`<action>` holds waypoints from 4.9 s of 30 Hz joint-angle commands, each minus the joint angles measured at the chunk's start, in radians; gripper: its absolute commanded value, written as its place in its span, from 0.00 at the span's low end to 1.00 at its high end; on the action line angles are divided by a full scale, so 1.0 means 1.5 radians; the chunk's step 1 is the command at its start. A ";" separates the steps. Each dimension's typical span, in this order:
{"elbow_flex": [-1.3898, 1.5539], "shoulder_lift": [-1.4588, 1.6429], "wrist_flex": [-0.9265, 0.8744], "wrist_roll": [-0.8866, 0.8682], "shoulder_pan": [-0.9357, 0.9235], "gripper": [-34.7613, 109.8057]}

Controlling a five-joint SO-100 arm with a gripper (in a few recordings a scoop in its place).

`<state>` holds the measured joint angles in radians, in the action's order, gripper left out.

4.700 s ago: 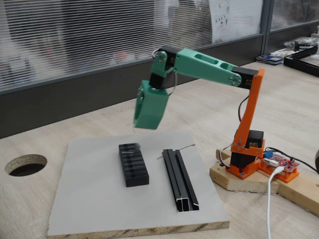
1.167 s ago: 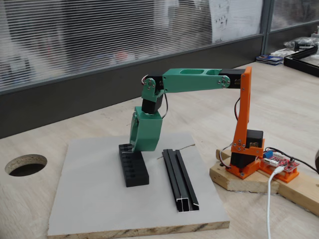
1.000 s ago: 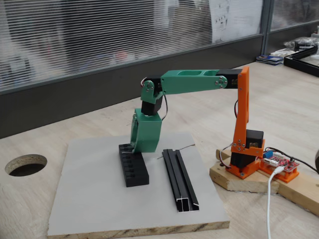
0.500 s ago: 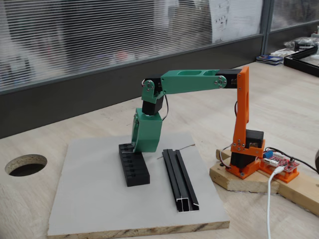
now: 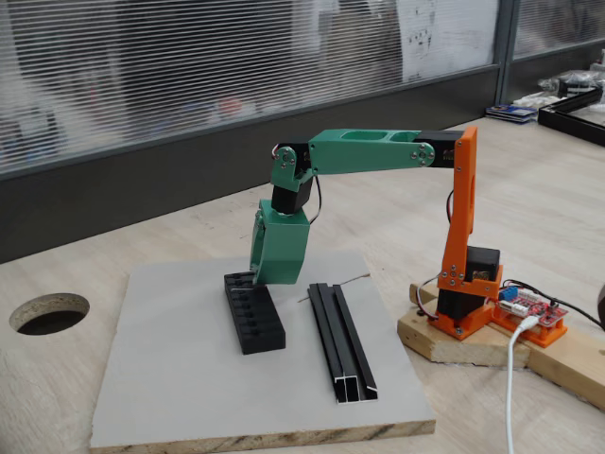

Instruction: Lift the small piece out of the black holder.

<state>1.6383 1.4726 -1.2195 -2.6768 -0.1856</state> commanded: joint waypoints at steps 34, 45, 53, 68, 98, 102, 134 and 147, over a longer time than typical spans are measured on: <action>-0.004 0.021 0.009 0.008 0.002 0.43; -0.005 0.022 0.009 0.051 0.002 0.43; 0.000 0.021 0.009 0.059 0.002 0.43; -0.005 0.020 0.011 0.059 -0.006 0.28; -0.006 0.034 0.010 0.059 -0.007 0.28; -0.007 0.036 0.010 0.059 -0.007 0.28; -0.005 0.126 0.002 0.058 -0.007 0.28; -0.005 0.159 0.002 0.052 -0.007 0.28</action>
<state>1.6444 1.6368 -1.2026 -2.5848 -0.1871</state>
